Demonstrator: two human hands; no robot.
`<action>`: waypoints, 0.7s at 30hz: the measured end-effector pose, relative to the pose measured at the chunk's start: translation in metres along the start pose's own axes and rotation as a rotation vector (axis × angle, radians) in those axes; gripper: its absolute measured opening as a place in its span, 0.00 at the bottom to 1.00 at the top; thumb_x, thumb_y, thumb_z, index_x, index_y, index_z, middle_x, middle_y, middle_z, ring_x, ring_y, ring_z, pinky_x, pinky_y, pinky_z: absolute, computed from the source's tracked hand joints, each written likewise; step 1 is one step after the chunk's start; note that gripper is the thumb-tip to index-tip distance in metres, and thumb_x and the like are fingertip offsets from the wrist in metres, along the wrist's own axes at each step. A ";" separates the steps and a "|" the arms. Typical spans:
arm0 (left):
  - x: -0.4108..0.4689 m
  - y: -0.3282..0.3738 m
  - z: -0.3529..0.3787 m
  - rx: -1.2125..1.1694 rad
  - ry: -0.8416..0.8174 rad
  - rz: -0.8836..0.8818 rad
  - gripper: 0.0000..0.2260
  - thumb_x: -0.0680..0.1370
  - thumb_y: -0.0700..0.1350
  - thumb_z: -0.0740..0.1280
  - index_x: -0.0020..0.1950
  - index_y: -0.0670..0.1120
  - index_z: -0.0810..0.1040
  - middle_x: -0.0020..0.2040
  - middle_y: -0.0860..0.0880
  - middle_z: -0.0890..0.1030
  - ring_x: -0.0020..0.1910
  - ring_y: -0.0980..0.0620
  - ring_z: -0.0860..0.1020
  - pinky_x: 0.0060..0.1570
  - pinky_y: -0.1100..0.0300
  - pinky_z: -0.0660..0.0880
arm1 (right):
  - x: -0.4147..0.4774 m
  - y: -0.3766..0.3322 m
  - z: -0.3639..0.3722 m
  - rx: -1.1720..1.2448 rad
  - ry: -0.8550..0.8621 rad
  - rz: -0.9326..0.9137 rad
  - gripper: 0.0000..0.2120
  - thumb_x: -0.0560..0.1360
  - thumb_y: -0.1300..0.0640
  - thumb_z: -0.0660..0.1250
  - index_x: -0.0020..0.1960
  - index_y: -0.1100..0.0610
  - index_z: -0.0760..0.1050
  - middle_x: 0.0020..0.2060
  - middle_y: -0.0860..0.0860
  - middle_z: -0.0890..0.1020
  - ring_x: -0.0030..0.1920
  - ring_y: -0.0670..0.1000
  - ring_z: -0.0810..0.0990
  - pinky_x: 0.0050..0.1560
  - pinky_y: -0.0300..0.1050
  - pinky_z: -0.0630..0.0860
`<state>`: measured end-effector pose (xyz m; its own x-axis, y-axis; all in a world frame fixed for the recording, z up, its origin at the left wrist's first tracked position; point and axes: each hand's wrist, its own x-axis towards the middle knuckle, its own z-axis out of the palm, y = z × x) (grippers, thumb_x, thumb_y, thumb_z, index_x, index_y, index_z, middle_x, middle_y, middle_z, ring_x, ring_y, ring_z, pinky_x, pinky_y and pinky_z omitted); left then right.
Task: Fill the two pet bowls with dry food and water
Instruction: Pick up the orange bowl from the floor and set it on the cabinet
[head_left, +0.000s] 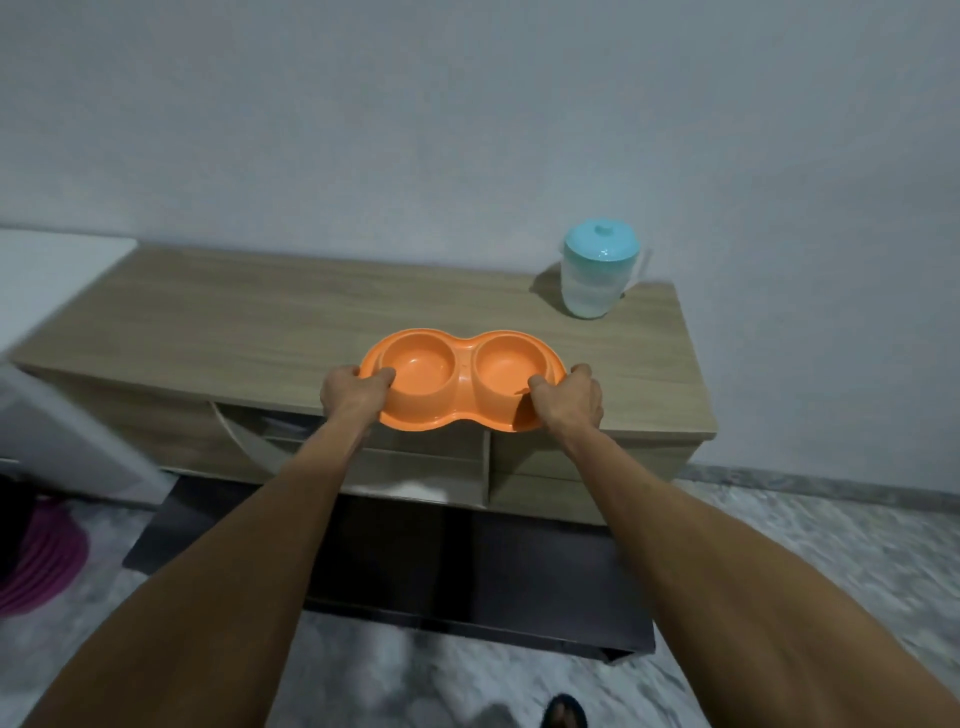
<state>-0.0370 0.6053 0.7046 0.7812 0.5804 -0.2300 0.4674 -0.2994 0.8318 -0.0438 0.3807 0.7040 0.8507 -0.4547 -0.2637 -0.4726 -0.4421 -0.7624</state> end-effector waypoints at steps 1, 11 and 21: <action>0.012 -0.002 -0.003 -0.007 -0.002 -0.009 0.23 0.73 0.50 0.71 0.64 0.39 0.78 0.59 0.40 0.81 0.57 0.40 0.79 0.56 0.51 0.76 | 0.002 -0.006 0.010 -0.005 -0.001 -0.003 0.31 0.75 0.47 0.68 0.72 0.60 0.63 0.66 0.60 0.72 0.65 0.63 0.74 0.62 0.55 0.71; 0.134 -0.011 -0.010 0.025 0.020 -0.054 0.25 0.72 0.52 0.72 0.64 0.39 0.77 0.58 0.40 0.81 0.58 0.40 0.78 0.55 0.53 0.73 | 0.062 -0.061 0.116 -0.041 -0.032 -0.004 0.30 0.75 0.47 0.68 0.71 0.60 0.64 0.66 0.61 0.72 0.64 0.63 0.74 0.62 0.55 0.72; 0.210 -0.014 0.006 0.052 -0.042 -0.078 0.16 0.73 0.48 0.73 0.31 0.47 0.69 0.43 0.43 0.76 0.47 0.43 0.78 0.52 0.48 0.76 | 0.107 -0.084 0.174 -0.087 -0.032 0.017 0.28 0.75 0.49 0.68 0.68 0.63 0.66 0.65 0.61 0.73 0.63 0.64 0.74 0.61 0.55 0.71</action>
<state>0.1227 0.7266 0.6412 0.7574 0.5720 -0.3150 0.5479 -0.2942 0.7831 0.1269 0.5036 0.6374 0.8489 -0.4380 -0.2958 -0.5037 -0.5010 -0.7037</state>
